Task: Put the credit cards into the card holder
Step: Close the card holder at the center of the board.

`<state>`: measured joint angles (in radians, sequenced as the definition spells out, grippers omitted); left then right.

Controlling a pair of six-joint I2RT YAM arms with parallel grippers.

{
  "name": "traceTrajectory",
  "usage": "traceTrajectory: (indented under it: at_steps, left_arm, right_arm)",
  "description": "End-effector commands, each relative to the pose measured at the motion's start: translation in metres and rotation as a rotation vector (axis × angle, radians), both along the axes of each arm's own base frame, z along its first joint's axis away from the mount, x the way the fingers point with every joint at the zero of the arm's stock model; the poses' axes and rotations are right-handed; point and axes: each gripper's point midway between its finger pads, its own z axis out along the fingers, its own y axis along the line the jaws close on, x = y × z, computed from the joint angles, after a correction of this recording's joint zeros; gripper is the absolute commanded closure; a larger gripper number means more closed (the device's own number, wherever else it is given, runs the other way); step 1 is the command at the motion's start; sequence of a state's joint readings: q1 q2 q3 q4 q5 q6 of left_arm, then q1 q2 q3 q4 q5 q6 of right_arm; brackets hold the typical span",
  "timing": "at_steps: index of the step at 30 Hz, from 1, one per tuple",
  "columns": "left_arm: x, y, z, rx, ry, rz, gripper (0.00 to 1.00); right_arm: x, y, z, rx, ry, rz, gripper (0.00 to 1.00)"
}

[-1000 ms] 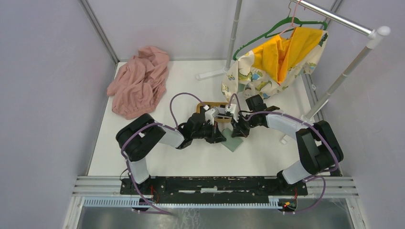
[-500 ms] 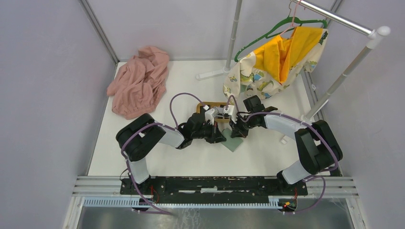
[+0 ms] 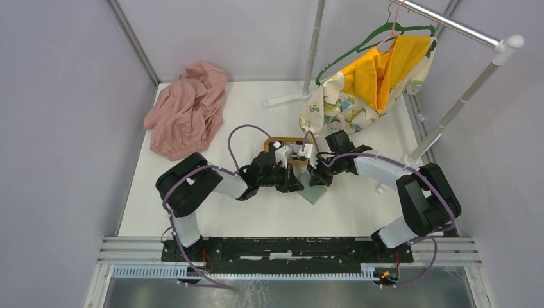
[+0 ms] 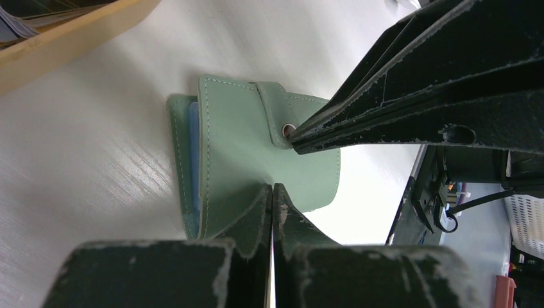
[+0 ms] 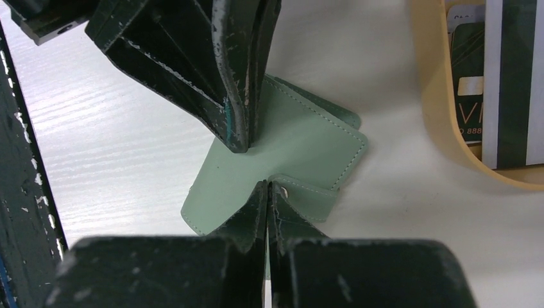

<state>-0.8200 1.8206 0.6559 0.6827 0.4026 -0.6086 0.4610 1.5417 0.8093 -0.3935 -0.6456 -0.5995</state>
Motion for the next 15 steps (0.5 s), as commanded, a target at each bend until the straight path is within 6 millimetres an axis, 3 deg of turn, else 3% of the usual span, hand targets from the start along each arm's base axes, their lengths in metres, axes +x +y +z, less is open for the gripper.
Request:
traceTrajectory:
  at_steps: [1, 8, 15]
  left_arm:
    - [0.005, -0.003, 0.004, -0.010, -0.004, 0.010, 0.98]
    - [0.004, -0.002, 0.005, -0.011, -0.004, 0.010, 0.98]
    - [0.004, -0.003, 0.009, -0.024, -0.008, 0.009, 0.98]
  right_arm:
    - [-0.033, -0.028, -0.031, -0.142, 0.078, 0.013, 1.00]
    - [-0.042, -0.039, -0.040, -0.184, 0.091, 0.004, 1.00]
    - [-0.037, -0.034, -0.032, -0.131, 0.094, -0.003, 1.00]
